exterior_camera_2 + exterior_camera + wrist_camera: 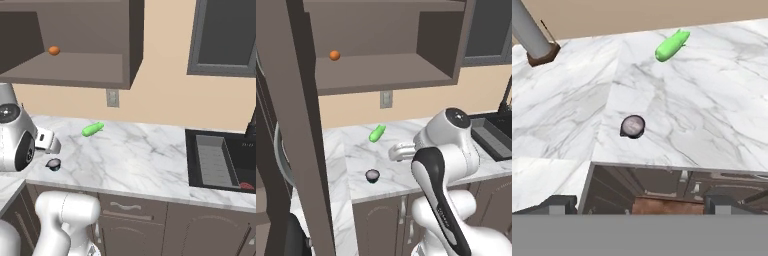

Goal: Pick the bar and yogurt from the counter and place them in the cabinets closest to them.

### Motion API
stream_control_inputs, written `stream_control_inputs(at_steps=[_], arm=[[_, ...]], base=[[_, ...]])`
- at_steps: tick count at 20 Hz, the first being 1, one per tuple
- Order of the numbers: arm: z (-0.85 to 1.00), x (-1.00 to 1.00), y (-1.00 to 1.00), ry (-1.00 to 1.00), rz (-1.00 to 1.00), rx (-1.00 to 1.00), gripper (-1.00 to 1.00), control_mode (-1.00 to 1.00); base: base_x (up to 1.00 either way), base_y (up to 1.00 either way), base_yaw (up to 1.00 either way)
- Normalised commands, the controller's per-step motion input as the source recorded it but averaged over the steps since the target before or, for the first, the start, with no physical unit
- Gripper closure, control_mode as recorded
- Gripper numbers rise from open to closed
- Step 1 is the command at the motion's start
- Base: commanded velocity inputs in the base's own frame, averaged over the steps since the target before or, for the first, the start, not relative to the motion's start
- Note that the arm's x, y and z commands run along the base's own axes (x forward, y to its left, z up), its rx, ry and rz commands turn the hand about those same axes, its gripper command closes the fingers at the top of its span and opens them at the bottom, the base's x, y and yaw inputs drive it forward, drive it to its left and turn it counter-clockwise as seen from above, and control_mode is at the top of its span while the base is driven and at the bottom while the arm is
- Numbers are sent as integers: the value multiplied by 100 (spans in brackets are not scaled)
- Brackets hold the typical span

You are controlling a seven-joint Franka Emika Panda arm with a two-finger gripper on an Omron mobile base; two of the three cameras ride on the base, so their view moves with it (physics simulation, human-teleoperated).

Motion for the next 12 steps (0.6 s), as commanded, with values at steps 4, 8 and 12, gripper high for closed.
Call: stream_control_inputs(at_steps=[4, 8, 12], arm=[[-37, 15, 12, 0, 0, 0, -100, -100], [-38, 19, 12, 0, 0, 0, -100, -100], [-39, 17, 13, 0, 0, 0, -100, -100]], base=[[0, 0, 0], [0, 0, 0], [0, 0, 0]])
